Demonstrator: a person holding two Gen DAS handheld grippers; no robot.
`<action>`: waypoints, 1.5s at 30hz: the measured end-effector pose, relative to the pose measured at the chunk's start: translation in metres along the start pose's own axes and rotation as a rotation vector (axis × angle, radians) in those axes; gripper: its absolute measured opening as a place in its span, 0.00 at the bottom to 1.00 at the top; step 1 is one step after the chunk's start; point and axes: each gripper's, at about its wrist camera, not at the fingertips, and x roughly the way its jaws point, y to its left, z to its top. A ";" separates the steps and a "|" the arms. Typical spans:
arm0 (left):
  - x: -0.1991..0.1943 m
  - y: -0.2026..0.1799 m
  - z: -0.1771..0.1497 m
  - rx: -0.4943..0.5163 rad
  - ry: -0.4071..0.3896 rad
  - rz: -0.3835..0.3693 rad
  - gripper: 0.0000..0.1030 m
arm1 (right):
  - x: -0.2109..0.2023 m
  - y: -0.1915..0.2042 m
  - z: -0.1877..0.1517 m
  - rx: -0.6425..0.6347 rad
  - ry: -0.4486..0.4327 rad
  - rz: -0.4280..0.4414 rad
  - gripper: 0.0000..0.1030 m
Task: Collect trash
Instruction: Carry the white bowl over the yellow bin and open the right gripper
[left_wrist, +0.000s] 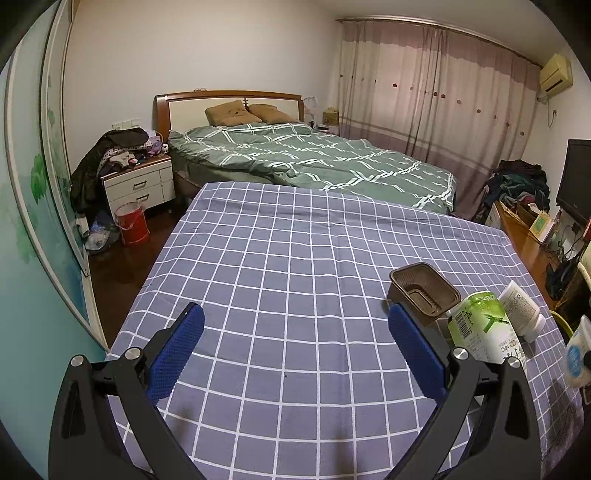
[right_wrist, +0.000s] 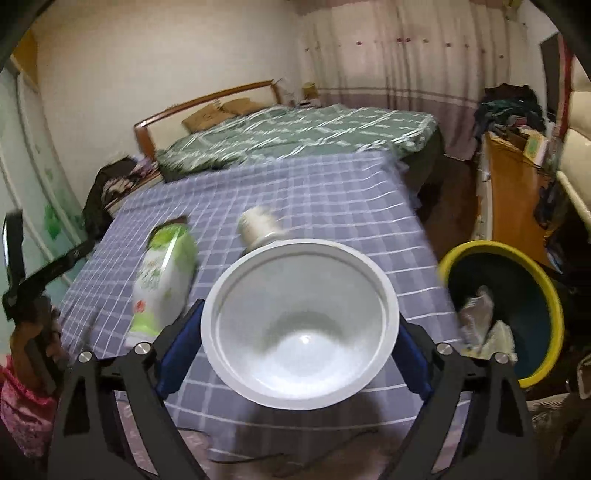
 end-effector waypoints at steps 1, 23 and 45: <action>0.000 0.000 0.000 0.000 0.001 -0.001 0.95 | -0.004 -0.011 0.003 0.019 -0.011 -0.024 0.84; 0.002 -0.002 0.000 0.008 0.007 -0.008 0.95 | 0.035 -0.194 0.008 0.303 0.073 -0.399 0.90; -0.008 -0.073 0.000 0.170 0.056 -0.101 0.95 | 0.038 -0.077 0.051 0.169 -0.194 -0.303 0.92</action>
